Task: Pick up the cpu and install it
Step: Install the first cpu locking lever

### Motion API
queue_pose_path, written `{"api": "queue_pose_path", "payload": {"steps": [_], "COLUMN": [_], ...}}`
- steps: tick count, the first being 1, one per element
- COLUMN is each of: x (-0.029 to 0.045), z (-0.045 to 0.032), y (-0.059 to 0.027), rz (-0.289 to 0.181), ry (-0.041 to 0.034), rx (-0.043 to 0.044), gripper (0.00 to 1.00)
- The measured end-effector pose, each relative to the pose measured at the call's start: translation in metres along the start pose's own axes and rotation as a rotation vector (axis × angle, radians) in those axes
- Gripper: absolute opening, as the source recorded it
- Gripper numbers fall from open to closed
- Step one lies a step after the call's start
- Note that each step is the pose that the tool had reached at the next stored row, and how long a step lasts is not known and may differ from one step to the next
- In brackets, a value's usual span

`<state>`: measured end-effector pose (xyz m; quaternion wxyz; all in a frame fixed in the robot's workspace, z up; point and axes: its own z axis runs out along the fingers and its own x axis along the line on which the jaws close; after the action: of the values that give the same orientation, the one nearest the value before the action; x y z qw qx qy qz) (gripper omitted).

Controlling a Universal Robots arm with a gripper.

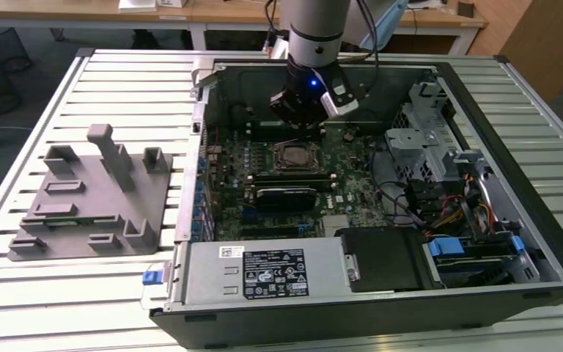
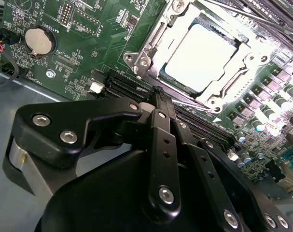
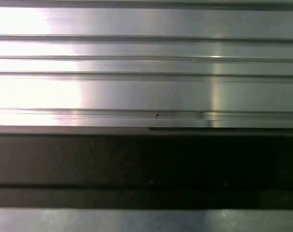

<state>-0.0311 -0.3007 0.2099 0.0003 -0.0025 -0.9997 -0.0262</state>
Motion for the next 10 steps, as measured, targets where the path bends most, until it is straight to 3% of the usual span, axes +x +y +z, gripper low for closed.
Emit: {"api": "queue_pose_path", "payload": {"steps": [10], "x": [-0.0024], "z": [0.0084], "y": [-0.0004], "rz": [0.0], "ry": [0.0002], "rx": [0.0], "gripper": [0.11]}}
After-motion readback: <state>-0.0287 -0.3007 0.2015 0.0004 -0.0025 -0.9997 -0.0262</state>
